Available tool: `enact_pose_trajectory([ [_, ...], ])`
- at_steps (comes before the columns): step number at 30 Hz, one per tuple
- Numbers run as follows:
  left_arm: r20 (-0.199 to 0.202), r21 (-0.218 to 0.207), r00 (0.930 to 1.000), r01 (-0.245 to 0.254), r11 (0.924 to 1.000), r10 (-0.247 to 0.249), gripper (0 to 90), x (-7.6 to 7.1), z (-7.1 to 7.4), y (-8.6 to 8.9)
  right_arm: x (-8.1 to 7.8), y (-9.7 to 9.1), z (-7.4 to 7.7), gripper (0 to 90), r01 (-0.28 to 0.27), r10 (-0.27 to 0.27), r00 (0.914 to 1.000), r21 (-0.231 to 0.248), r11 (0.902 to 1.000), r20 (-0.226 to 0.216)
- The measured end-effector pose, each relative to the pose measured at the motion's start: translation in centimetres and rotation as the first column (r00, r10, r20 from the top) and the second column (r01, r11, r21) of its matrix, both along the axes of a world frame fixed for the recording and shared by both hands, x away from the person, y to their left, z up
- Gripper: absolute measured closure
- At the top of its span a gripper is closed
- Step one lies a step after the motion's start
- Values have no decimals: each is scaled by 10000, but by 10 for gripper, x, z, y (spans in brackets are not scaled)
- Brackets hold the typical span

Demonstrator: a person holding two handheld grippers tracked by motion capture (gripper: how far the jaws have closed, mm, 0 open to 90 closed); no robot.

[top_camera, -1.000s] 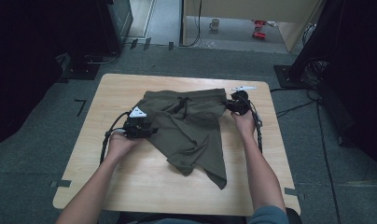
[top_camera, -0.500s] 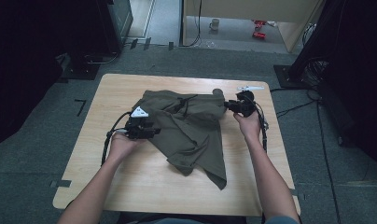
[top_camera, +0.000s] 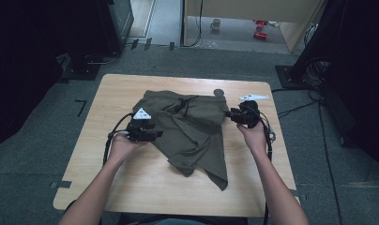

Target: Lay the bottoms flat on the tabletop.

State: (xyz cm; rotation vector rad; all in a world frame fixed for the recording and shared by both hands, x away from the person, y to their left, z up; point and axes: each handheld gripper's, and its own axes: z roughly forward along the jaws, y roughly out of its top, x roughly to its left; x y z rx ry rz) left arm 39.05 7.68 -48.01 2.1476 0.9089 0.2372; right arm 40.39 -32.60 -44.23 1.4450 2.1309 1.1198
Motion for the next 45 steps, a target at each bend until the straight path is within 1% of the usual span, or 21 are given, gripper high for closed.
enact_pose_trajectory([
  [1,-80,69,9999,85,9999,-85,458,-1,1,1,-8,3,1,658,-134,134,9999,52,9999,35],
  [4,-79,-60,9999,76,10000,-77,458,-4,0,2,-16,8,-1,637,-317,316,9995,42,9995,88],
  [11,13,69,9999,119,9999,-119,454,-10,0,3,-27,17,-12,587,-600,602,9981,186,9980,-114],
  [15,-105,-94,9998,190,9998,-191,470,-12,-2,4,-34,26,-19,561,-956,957,9954,185,9953,-65],
  [17,-216,375,9989,416,9984,-408,480,-13,-11,-3,-36,32,-24,561,-1142,1143,9934,81,9934,-121],
  [18,-216,375,9989,416,9984,-408,489,-13,-11,-3,-36,32,-24,561,-1142,1143,9934,81,9934,-121],
  [20,-401,648,9981,496,9967,-470,495,-12,-18,-7,-36,36,-30,561,-1257,1259,9919,128,9920,-176],
  [21,-400,851,9979,552,9948,-519,496,-12,-23,-10,-36,37,-37,563,-1217,1224,9921,274,9922,-257],
  [22,-400,851,9979,552,9948,-519,499,-12,-23,-10,-36,37,-37,563,-1217,1224,9921,274,9922,-257],
  [23,-104,901,9987,508,9946,-500,499,-13,-24,-12,-36,38,-40,563,-1247,1254,9916,220,9920,-323],
  [24,165,996,9991,375,9943,-394,523,-13,-25,-15,-34,38,-46,563,-1247,1246,9916,16,9922,-347],
  [25,165,996,9991,375,9943,-394,533,-13,-25,-15,-33,38,-47,563,-1242,1242,9916,17,9923,-365],
  [26,398,1087,9989,189,9939,-234,547,-13,-27,-19,-32,38,-48,570,-1182,1181,9924,-7,9930,-333],
  [28,508,1010,9987,39,9949,-91,581,-11,-28,-22,-27,37,-52,577,-1140,1134,9929,-133,9934,-352],
  [32,525,870,9986,-56,9962,10,630,-5,-28,-26,-16,37,-67,580,-943,907,9922,-395,9948,-856],
  [33,521,911,9986,-6,9958,-42,638,-3,-28,-27,-15,36,-69,585,-946,914,9932,-421,9946,-721],
  [35,541,882,9985,-8,9961,-39,646,-1,-28,-28,-13,35,-69,587,-836,803,9938,-406,9957,-764],
  [36,601,821,9982,29,9966,-79,648,2,-29,-28,-8,35,-68,587,-797,749,9945,-657,9946,-735],
  [38,634,788,9980,19,9969,-69,656,7,-30,-30,-4,35,-69,591,-715,671,9963,-840,9939,-545],
  [44,626,791,9980,-179,9967,129,674,24,-29,-34,10,33,-70,594,-369,331,9983,-820,9959,-482],
  [45,679,697,9974,-288,9972,240,674,31,-30,-36,16,32,-71,594,-289,256,9989,-874,9958,-395],
])
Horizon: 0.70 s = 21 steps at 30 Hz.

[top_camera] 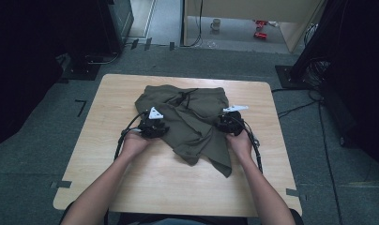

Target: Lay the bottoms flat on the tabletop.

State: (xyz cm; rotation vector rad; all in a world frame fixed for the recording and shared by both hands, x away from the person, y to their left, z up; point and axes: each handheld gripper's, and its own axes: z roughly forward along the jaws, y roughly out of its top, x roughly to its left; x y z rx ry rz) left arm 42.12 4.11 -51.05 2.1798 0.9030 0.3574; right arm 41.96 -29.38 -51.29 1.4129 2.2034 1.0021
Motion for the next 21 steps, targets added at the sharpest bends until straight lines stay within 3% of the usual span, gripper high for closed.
enact_pose_trajectory([
  [2,13,-83,10000,-57,9999,57,674,2,-1,0,5,-1,0,591,51,-51,10000,22,10000,-11],
  [5,-361,-433,9991,-232,9988,216,633,7,0,0,8,-4,4,570,164,-154,9994,329,9993,-300],
  [8,-495,-276,9986,-211,9994,197,586,5,2,-1,3,-4,11,553,-38,50,9998,667,9978,-179],
  [11,-869,-496,9962,-120,9987,77,545,0,9,2,-10,-1,24,538,-301,312,9994,750,9967,-143],
  [15,-1035,-725,9945,-202,9972,127,522,-5,16,7,-22,6,30,523,-562,567,9984,932,9941,-25],
  [18,-1002,-613,9949,-118,9980,56,481,-10,21,11,-28,14,30,473,-862,868,9962,1204,9890,3],
  [19,-888,-531,9960,-66,9986,19,473,-14,25,15,-30,18,26,423,-1136,1134,9935,1462,9827,98],
  [21,-895,-539,9960,-75,9985,26,457,-17,26,18,-31,21,23,408,-1380,1375,9904,1502,9790,143],
])
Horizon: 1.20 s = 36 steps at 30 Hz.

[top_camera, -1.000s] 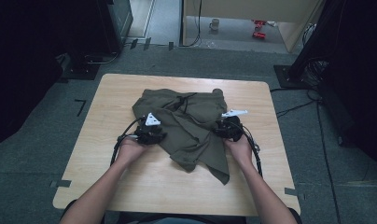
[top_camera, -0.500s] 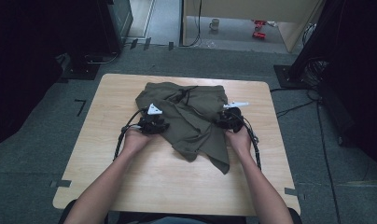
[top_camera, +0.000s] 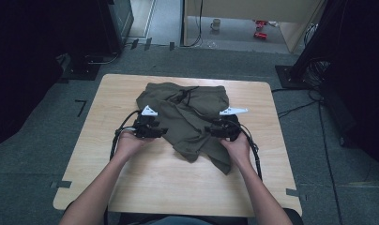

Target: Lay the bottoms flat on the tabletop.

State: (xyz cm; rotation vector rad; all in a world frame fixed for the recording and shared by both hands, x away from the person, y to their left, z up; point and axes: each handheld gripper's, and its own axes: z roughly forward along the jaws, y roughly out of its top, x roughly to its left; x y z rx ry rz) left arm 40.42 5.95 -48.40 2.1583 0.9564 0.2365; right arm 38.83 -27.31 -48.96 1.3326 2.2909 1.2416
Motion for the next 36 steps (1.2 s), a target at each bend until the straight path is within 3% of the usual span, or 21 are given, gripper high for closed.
enact_pose_trajectory([
  [7,218,-156,9998,-12,9999,16,433,-11,2,12,2,5,-9,354,-37,39,9998,108,9999,-204],
  [15,437,-500,9987,-255,9984,277,432,-18,6,27,1,10,-18,360,43,-58,9994,-407,9992,-352],
  [21,515,-306,9981,-319,9990,334,439,-18,5,32,0,17,-17,512,-85,61,9993,-647,9979,-377],
  [24,502,-450,9975,-465,9979,487,445,-18,4,37,-3,26,-17,699,-297,274,9993,-872,9957,-265],
  [28,447,-430,9979,-439,9981,459,448,-17,3,39,-5,31,-14,852,-363,351,9993,-1187,9923,-126],
  [32,467,-460,9981,-379,9982,401,448,-18,4,40,-5,32,-7,873,-427,418,9991,-1200,9919,-101],
  [33,483,-550,9980,-392,9977,418,448,-19,6,41,-7,32,4,878,-433,437,9990,-1152,9924,9],
  [35,497,-548,9979,-378,9978,405,449,-19,7,41,-7,33,8,879,-447,451,9990,-1041,9936,18],
  [36,584,-582,9973,-405,9975,439,451,-20,9,43,-9,34,21,879,-483,495,9987,-775,9958,127],
])
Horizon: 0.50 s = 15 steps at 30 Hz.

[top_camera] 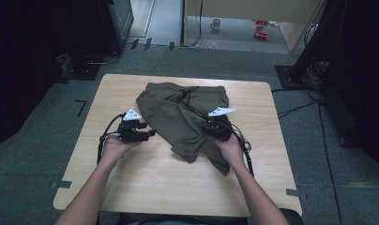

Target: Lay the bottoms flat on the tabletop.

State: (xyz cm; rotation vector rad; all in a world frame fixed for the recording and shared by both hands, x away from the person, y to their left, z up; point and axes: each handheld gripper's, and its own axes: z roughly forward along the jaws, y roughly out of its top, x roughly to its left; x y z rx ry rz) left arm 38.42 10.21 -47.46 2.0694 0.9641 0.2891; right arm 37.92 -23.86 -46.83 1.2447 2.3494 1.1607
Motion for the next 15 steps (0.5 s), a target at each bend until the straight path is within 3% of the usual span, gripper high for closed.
enact_pose_trajectory([
  [6,18,-1,9999,-146,9999,146,454,-2,9,7,-3,19,24,880,-487,487,9988,370,9981,4],
  [10,106,181,9997,-228,9996,226,455,-4,14,13,-4,32,29,880,-776,778,9970,330,9964,-40],
  [15,153,-22,9990,-430,9991,430,455,-8,21,24,-7,62,35,882,-1389,1389,9903,415,9894,33],
])
